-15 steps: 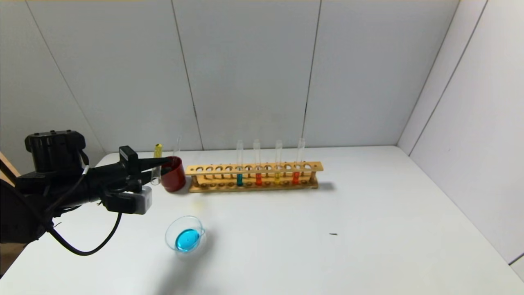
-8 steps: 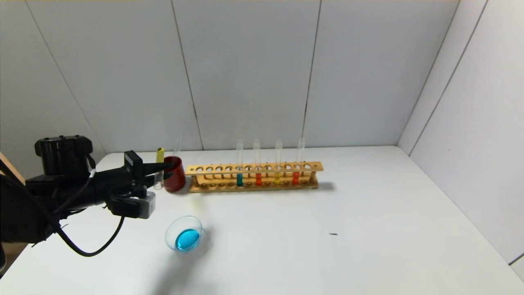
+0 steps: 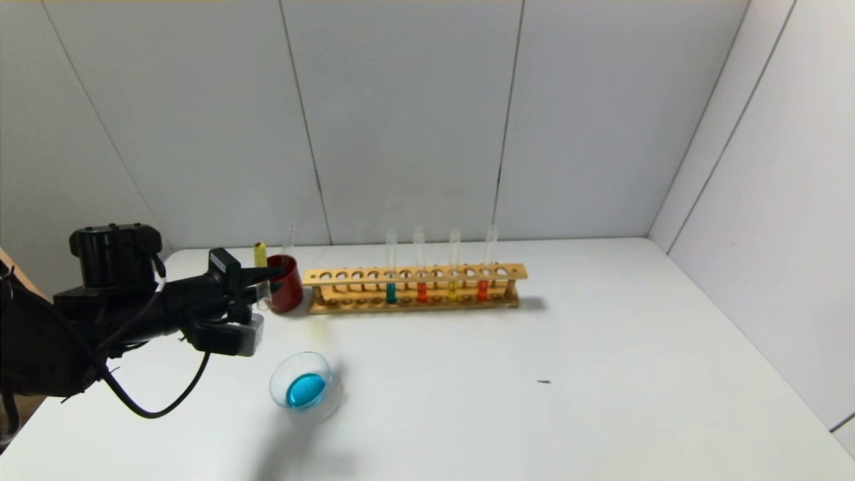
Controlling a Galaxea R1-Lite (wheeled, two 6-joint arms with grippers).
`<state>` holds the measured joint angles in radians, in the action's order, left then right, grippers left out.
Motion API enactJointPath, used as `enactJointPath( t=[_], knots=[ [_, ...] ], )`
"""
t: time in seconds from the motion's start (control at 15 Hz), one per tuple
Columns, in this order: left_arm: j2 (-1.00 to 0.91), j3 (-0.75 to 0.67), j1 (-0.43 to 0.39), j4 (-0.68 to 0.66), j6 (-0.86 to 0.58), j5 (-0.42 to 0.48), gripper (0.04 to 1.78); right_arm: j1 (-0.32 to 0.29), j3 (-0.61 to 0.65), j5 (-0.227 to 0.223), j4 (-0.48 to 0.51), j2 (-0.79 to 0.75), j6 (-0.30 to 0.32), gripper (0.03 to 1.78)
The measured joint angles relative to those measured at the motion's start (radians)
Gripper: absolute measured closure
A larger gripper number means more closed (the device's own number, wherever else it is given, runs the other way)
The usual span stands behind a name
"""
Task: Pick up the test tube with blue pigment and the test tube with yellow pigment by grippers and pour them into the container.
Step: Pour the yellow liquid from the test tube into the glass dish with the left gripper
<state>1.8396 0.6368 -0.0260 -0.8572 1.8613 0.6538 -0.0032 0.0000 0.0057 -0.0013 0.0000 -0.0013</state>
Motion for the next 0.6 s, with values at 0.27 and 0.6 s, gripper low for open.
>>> enactJointPath(
  t=[0.27, 0.6],
  knots=[
    [0.004, -0.001, 0.007, 0.0, 0.034, -0.005, 1.48, 0.0, 0.0, 0.0, 0.0, 0.0, 0.0, 0.06],
    [0.016, 0.001, 0.002, -0.001, 0.058, -0.009, 1.48, 0.0, 0.0, 0.0, 0.0, 0.0, 0.0, 0.06]
  ],
)
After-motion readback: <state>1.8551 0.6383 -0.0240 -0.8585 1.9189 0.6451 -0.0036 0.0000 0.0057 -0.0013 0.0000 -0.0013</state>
